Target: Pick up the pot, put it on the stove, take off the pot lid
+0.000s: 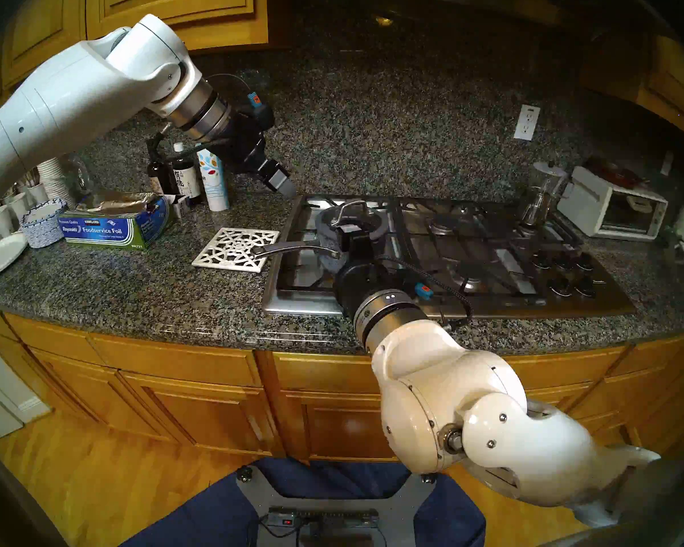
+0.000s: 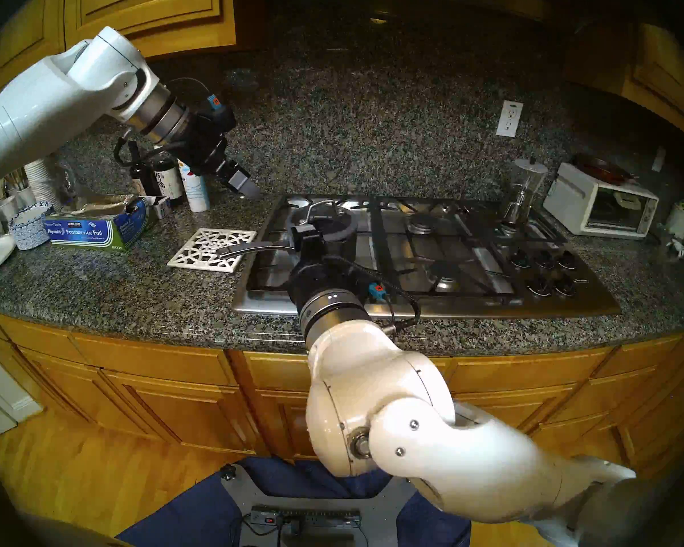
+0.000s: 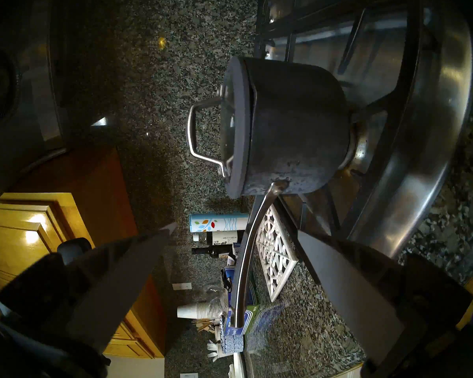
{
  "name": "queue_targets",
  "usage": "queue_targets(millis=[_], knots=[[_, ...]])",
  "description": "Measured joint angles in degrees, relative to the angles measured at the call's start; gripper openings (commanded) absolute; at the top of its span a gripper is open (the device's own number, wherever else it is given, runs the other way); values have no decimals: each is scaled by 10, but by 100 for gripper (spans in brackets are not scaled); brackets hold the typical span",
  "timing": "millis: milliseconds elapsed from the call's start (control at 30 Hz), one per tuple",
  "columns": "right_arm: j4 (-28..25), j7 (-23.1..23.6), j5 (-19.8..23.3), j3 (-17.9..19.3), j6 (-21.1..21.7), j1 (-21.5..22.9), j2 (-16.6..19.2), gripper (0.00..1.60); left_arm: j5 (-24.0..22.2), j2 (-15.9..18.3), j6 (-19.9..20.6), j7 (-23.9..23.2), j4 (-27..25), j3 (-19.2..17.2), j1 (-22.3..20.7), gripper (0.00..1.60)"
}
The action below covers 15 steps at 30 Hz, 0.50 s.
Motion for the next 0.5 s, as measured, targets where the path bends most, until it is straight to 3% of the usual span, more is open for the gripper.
queue_targets(millis=[500], knots=[[0,0,0,0,0,0,0,160,-20,-33,-10,-9,-9,23,-7,160]])
